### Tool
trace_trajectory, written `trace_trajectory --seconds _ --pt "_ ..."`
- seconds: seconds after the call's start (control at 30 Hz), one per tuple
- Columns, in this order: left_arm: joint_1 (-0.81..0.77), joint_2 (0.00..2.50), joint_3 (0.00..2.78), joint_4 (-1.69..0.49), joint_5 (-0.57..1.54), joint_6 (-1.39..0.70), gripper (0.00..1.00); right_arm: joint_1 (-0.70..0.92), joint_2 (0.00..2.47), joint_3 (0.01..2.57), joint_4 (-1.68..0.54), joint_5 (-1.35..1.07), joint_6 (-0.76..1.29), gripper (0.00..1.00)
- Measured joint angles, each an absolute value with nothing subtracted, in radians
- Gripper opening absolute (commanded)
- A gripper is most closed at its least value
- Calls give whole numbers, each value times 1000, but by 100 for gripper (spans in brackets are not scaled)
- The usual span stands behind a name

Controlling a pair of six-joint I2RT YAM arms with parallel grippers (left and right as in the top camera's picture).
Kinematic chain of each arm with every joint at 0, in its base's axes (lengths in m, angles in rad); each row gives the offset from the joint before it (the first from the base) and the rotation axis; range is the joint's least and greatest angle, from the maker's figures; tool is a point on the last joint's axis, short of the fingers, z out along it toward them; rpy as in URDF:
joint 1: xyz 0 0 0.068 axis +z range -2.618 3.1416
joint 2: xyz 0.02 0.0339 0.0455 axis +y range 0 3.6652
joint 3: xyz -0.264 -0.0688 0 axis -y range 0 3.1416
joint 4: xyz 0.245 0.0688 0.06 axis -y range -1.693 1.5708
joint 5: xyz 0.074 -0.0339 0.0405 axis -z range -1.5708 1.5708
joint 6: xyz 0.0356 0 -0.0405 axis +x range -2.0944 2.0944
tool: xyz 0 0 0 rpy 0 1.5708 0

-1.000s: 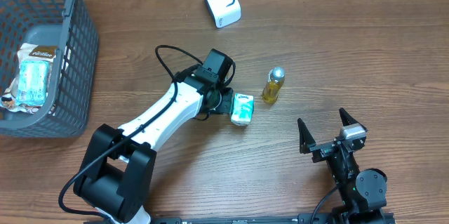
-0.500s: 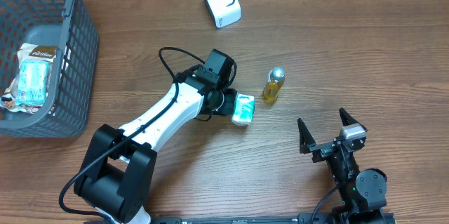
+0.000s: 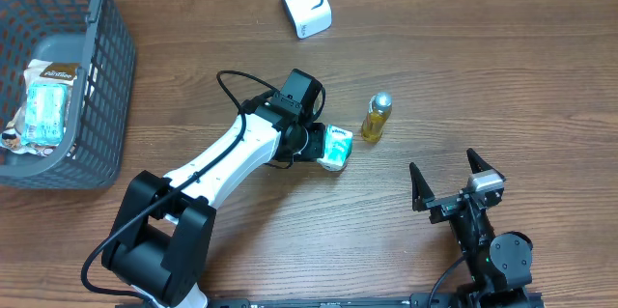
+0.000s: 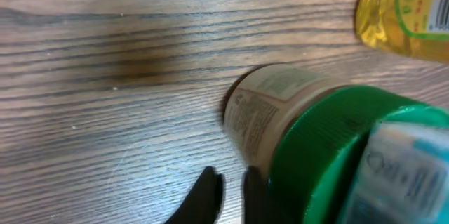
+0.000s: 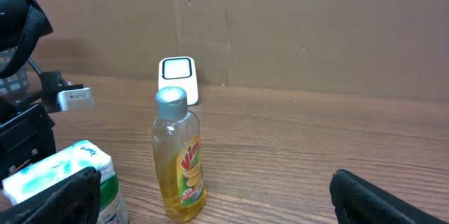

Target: Scan the item barcode

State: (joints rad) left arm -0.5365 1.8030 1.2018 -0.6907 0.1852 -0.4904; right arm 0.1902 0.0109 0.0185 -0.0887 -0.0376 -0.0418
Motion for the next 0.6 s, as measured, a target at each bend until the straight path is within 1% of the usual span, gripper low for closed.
trace_trajectory --seconds 0.07,0.2,0.27,0.3,0.37,0.4,0.5,0.57,0.6 --pt "-536 1803 1214 -754 168 -461 33 190 11 19 -88 -38 -41 100" --pt "-521 1811 1347 -979 83 -390 58 191 11 19 -89 -38 -42 100" --pt "-504 1815 1462 -1040 43 -355 79 190 11 19 -89 -38 -42 100" --pt "-494 1815 1524 -1065 25 -332 85 191 11 19 -89 -38 -42 100" --pt "-482 1816 1631 -1102 10 -287 92 191 11 19 -89 -38 -42 100" --pt "-475 1816 1682 -1110 10 -266 94 191 11 19 -88 -38 -42 100" --pt "-471 1813 1753 -1111 39 -192 96 191 11 19 -89 -38 -41 100" --pt "-478 1812 1755 -1117 80 -151 100 191 11 19 -89 -38 -41 100" --pt "-485 1813 1752 -1118 100 -133 100 190 11 19 -89 -38 -41 100"
